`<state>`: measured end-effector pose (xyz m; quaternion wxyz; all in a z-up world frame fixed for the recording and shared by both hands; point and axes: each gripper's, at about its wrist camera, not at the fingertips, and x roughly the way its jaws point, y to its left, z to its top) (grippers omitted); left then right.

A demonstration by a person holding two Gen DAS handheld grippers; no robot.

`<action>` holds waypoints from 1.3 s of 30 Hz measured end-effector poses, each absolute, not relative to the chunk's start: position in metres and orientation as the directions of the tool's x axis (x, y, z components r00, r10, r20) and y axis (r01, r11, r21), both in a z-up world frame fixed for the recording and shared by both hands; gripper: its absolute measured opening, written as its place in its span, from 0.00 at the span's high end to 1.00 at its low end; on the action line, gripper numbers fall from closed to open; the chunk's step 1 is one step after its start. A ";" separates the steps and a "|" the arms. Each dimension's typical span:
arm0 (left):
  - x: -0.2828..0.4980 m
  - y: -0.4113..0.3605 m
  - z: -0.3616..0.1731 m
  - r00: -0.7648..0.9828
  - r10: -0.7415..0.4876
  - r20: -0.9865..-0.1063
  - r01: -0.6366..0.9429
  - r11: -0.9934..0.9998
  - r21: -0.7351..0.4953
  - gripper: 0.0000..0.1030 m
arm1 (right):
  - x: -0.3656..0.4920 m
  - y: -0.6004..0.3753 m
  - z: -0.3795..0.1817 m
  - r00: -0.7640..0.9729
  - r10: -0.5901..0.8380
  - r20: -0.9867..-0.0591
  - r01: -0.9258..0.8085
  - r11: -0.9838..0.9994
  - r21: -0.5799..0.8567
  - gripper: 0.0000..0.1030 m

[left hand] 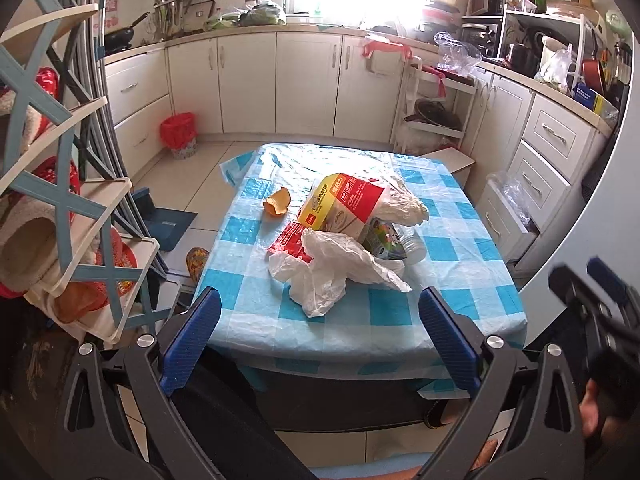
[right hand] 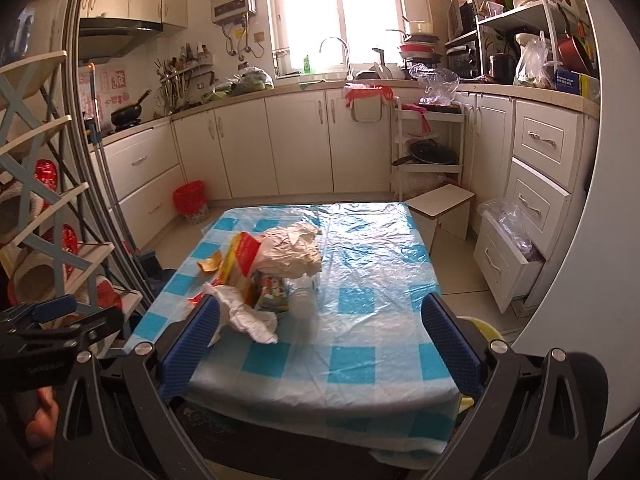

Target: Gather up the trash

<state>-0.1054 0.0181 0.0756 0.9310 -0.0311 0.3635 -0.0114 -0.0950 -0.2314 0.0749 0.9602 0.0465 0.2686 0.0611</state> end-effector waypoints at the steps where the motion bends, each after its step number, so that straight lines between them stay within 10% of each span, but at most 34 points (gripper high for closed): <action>1: -0.108 0.018 0.076 0.735 -0.044 -0.676 -0.001 0.998 -0.067 0.08 | -0.102 -0.231 0.074 0.848 0.151 -0.508 -0.099 0.987 0.127 0.06; 39: -0.126 0.024 0.089 0.756 -0.007 -0.654 -0.048 0.997 -0.066 0.08 | -0.132 -0.225 0.070 0.823 0.260 -0.504 -0.181 0.963 0.202 0.06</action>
